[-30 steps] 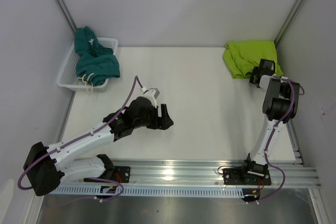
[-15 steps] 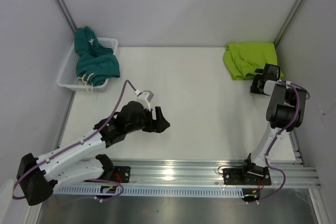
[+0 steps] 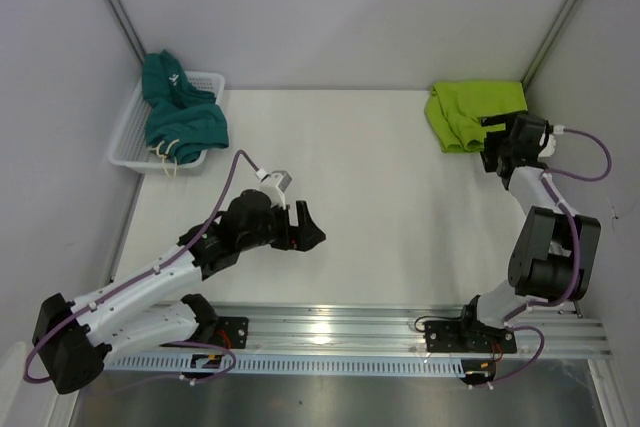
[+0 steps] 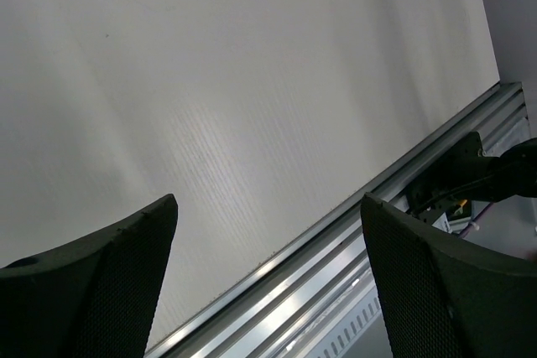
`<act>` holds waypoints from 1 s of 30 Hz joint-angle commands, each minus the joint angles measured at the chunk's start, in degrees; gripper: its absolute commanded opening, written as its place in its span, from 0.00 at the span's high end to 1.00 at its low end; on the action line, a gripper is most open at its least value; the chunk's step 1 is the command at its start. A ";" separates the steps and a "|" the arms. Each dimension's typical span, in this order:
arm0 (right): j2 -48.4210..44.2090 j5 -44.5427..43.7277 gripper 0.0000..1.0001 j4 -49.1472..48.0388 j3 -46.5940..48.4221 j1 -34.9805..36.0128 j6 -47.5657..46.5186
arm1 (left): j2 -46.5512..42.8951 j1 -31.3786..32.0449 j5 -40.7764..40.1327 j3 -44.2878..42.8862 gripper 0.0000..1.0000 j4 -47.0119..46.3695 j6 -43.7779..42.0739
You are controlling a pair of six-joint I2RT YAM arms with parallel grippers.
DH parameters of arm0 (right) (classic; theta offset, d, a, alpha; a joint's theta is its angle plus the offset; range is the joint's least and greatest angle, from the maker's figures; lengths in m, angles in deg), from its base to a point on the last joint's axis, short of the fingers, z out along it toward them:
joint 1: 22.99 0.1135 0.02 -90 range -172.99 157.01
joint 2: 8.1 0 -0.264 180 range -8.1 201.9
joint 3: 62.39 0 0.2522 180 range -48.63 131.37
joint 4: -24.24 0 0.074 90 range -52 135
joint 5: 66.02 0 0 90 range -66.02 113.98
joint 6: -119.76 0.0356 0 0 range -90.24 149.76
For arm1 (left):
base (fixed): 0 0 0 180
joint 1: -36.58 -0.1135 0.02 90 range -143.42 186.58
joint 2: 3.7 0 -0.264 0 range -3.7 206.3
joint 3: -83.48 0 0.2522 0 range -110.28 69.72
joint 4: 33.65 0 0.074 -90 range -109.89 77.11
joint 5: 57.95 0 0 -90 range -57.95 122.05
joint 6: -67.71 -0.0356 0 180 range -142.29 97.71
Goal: Fold and stack the shorts
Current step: Neatly place the folded shorts to the corner, then grab the shorts from the pile
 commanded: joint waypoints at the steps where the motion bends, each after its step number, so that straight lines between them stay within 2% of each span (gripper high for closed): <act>1: -4.81 3.27 0.01 -1.40 -1.47 2.96 -11.44 | 0.81 -1.79 1.63 -0.76 0.09 -1.63 -1.96; 6: -12.89 4.68 0.01 -4.83 -7.09 9.46 -20.59 | 0.65 -3.11 0.94 -1.81 0.01 -0.93 -3.63; 11: -19.84 -1.73 0.01 -1.85 -12.71 22.97 -29.99 | -0.94 -4.16 -0.47 -1.81 0.01 -0.32 -4.60; 19: -27.57 -4.37 0.01 -6.84 -23.79 36.97 -37.30 | -3.40 -7.14 -3.46 -1.29 0.01 0.47 -6.35; 22: -27.50 -5.34 0.01 -6.77 -25.55 40.14 -37.75 | -2.70 -11.18 -5.73 -4.70 0.01 3.80 -8.19; 30: -25.74 -3.67 0.02 -8.43 -27.05 44.45 -37.40 | 5.73 -28.23 -13.73 -23.60 0.01 13.57 -10.66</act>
